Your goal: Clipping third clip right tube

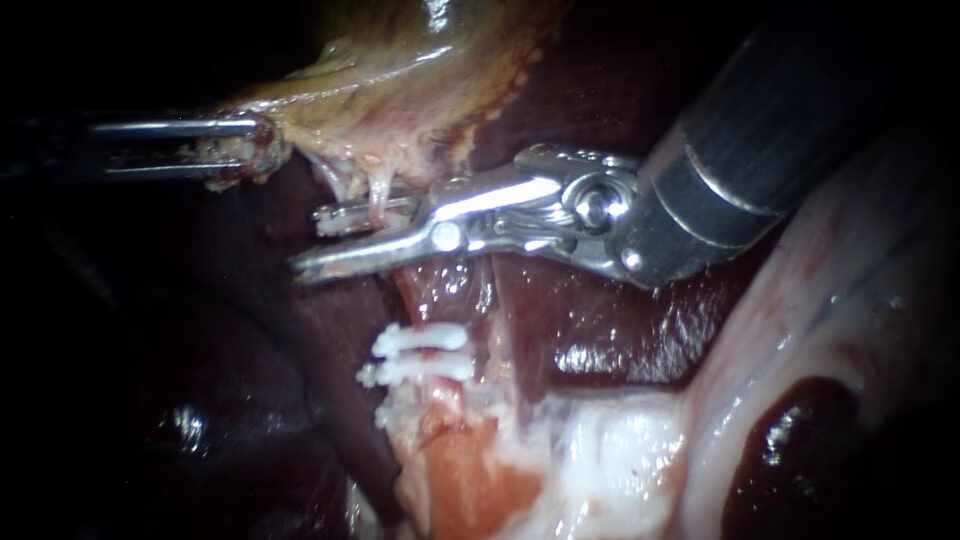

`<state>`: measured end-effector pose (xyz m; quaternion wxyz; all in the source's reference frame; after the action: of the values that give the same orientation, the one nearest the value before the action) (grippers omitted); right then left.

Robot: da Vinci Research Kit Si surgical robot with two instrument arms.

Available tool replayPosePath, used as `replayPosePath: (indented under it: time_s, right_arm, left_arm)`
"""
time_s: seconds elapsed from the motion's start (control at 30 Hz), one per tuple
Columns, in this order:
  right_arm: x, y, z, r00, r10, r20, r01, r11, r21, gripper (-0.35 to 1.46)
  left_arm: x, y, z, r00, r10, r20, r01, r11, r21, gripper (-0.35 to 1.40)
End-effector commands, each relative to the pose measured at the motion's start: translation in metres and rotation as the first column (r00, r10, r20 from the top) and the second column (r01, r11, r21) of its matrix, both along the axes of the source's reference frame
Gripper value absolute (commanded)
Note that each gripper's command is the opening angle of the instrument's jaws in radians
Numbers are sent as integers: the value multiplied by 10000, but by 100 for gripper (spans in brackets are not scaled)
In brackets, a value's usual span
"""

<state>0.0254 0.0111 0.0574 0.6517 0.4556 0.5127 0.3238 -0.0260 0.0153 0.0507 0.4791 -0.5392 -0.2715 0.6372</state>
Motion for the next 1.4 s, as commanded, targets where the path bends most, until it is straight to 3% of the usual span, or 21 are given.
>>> replayPosePath:
  time_s: [0.03, 0.2, 0.37, 0.67, 0.93, 1.4]
  right_arm:
    - [-2, 1, -1, 9999, -49, -94, 49, 10000, 57, 45]
    - [-3, 2, -6, 9982, -326, -499, 338, 9991, 238, 45]
    - [-4, 7, -11, 9974, -214, -685, 244, 9987, 437, 45]
    - [-10, 26, -26, 9930, 280, -1150, -184, 9963, 841, 45]
    - [-13, 26, -26, 9926, 283, -1183, -182, 9962, 854, 42]
    - [-21, 26, -28, 9924, 243, -1208, -139, 9962, 861, 7]
  left_arm:
    - [0, 0, 0, 10000, 0, 0, 0, 10000, 0, -35]
    - [0, 0, 0, 10000, 1, 0, -1, 10000, 0, -35]
    - [0, 0, 0, 10000, 1, 0, -1, 10000, 0, -35]
    - [0, 0, 0, 10000, 0, 0, 0, 10000, 0, -35]
    - [0, 0, 0, 10000, 2, 1, -2, 10000, 0, -35]
    - [1, 0, 0, 10000, 3, 1, -3, 10000, 0, -35]
